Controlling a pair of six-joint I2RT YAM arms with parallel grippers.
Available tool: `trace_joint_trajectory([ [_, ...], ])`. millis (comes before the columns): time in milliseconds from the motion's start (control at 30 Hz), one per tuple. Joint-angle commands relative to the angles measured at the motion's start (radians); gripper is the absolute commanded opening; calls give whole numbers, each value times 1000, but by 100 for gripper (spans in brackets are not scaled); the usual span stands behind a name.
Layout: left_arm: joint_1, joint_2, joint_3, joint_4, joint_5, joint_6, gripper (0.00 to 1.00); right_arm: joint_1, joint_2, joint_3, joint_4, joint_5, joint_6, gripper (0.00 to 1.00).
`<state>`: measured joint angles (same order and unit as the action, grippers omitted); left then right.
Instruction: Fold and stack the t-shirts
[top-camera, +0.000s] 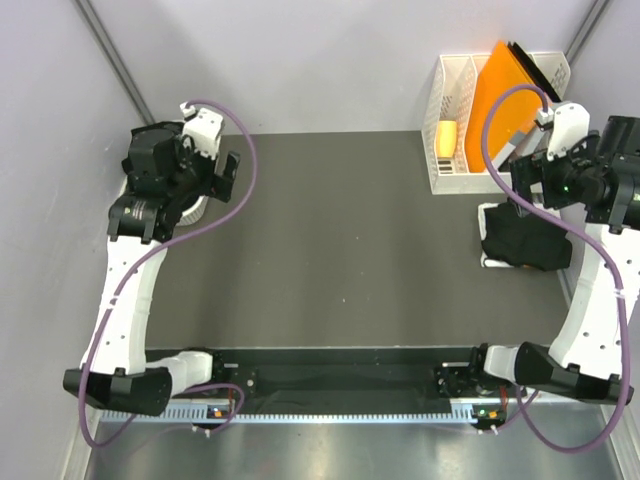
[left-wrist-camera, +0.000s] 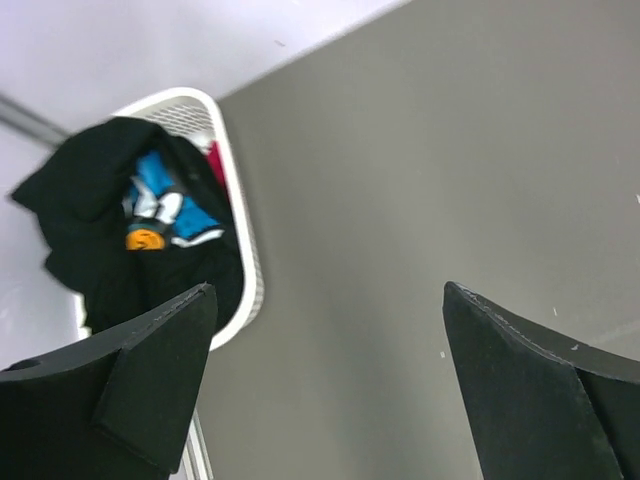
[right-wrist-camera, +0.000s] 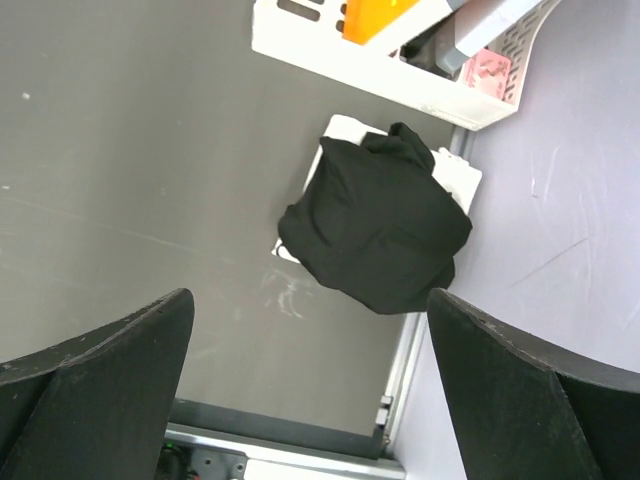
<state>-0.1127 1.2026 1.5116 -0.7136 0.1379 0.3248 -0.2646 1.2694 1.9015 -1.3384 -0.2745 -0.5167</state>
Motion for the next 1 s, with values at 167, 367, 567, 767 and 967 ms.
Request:
trace_joint_trajectory([
  [167,5,-47,-27,149,-239,-102,99,8,-50,21,10,-72,55,100],
  [367,5,-74,-51,172,-256,-121,99,10,-64,-15,65,-121,84,100],
  [567,5,-84,-57,190,-310,-158,99,10,-54,-30,76,-170,98,100],
  [767,7,-92,-56,197,-302,-171,99,8,-47,-15,88,-213,107,100],
  [967,5,-87,-63,192,-281,-181,99,14,-28,14,97,-258,77,100],
])
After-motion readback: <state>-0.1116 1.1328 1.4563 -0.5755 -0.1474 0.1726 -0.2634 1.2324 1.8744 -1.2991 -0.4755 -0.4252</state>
